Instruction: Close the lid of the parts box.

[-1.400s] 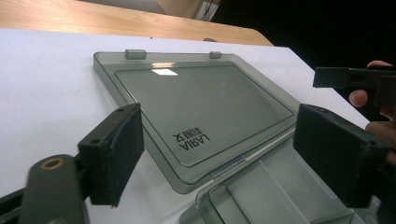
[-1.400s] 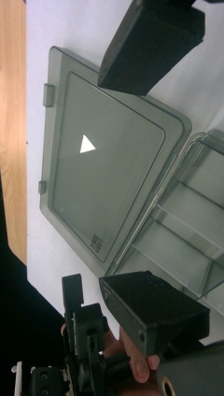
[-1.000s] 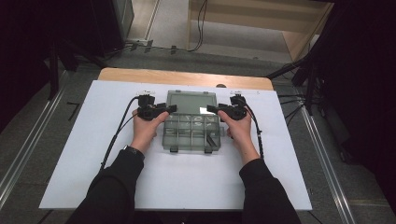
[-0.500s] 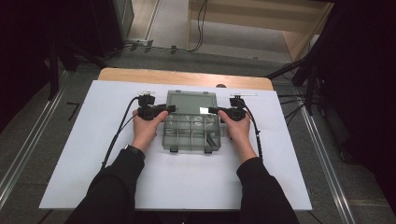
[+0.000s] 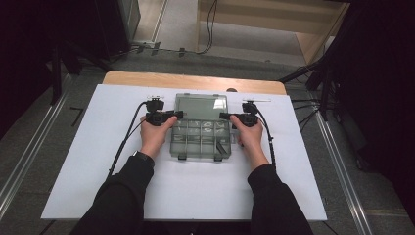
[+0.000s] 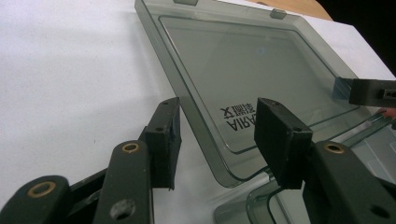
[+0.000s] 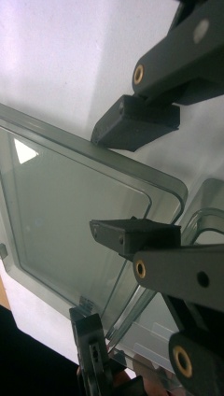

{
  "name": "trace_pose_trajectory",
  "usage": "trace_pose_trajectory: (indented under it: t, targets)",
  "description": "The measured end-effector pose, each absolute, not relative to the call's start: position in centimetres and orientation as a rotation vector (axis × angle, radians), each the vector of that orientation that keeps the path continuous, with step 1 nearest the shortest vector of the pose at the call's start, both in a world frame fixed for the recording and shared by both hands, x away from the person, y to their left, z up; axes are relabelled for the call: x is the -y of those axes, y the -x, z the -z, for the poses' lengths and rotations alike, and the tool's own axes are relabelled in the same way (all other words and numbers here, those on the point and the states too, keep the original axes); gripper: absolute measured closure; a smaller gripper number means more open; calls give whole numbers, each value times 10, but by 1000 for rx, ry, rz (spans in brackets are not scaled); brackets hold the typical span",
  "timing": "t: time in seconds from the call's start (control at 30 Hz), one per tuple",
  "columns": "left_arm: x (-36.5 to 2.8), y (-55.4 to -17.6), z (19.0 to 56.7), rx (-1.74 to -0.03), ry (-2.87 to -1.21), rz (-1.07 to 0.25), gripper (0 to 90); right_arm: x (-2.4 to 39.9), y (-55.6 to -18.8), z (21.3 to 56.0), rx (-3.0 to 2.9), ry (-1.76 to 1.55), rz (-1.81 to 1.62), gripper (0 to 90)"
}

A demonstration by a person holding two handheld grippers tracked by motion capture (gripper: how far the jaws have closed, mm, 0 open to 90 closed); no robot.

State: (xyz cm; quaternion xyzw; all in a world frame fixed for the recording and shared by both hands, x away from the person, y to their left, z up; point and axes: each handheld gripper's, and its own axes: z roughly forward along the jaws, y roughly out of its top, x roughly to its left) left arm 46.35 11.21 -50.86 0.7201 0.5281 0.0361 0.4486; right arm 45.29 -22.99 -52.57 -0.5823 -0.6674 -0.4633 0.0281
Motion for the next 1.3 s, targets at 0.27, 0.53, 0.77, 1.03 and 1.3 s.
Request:
trace_pose_trajectory:
  t: [0.27,0.53,0.77,1.03,1.3]
  targets:
    - [-112,-461,505,-1266,-1742,-87,575,235,-446,513,2163,1777,1508,676]
    - [-119,-457,499,-1200,-1735,-120,691,236,-435,502,2299,1758,1560,791]
    - [-123,-455,495,-1163,-1763,-153,732,234,-429,501,2327,1762,1593,808]
    - [-127,-455,493,-1170,-1736,-172,784,232,-425,501,2394,1746,1624,806]
    - [-126,-452,494,-1136,-1737,-198,821,231,-426,500,2431,1759,1615,690]
